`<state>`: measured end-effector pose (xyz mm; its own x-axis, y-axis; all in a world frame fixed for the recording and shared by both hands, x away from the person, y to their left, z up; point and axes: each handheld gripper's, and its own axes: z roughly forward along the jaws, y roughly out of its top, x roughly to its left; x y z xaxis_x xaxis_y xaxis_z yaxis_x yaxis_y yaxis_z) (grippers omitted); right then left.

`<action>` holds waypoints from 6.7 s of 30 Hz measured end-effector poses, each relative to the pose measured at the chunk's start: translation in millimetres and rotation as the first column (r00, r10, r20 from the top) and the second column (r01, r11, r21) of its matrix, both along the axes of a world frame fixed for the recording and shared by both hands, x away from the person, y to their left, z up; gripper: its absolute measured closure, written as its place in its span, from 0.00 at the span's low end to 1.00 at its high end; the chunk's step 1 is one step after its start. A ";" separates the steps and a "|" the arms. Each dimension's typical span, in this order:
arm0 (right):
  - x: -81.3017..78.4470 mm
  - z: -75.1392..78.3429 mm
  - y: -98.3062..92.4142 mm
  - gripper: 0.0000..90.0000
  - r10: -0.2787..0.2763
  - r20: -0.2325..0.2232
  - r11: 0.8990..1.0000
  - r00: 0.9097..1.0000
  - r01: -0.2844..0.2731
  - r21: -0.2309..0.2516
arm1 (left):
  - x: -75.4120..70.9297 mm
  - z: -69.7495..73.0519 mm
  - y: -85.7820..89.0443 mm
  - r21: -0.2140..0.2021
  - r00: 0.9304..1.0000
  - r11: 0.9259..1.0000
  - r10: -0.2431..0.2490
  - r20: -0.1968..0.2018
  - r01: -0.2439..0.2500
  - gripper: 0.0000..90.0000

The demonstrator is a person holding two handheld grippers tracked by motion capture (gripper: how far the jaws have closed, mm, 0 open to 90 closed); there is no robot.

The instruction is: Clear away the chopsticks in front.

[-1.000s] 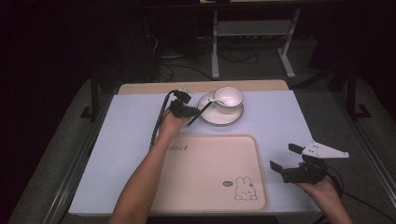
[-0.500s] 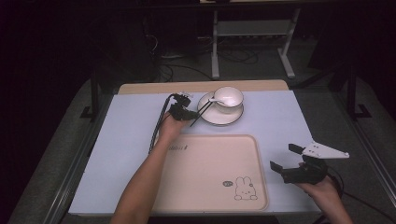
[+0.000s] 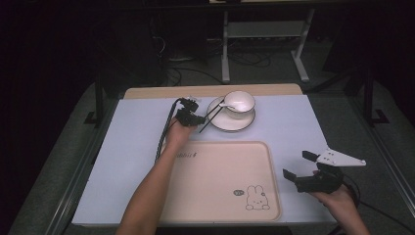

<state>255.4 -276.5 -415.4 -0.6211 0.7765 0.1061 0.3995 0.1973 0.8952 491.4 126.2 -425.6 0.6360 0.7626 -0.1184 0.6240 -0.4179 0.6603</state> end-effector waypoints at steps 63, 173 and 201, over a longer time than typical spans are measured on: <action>-3.1 -4.9 8.7 0.00 0.040 -0.006 0.998 0.999 -0.040 -0.053 | -204.5 5.0 96.9 -0.044 0.992 0.993 -0.110 -0.057 0.108 0.95; -4.6 -5.5 5.5 0.00 0.032 0.004 0.999 0.999 -0.032 -0.023 | -44.8 55.3 36.4 0.025 0.999 0.999 -0.030 0.031 0.029 0.95; -6.0 -4.8 6.5 0.00 0.030 0.007 0.999 1.000 -0.030 -0.036 | -189.7 4.4 51.7 0.006 0.992 0.993 -0.117 -0.053 0.118 0.95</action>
<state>249.4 -270.0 -420.2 -0.6446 0.7610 0.0734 0.3859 0.2410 0.8905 301.6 177.9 -421.3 0.7144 0.6840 -0.1472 0.6038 -0.4963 0.6238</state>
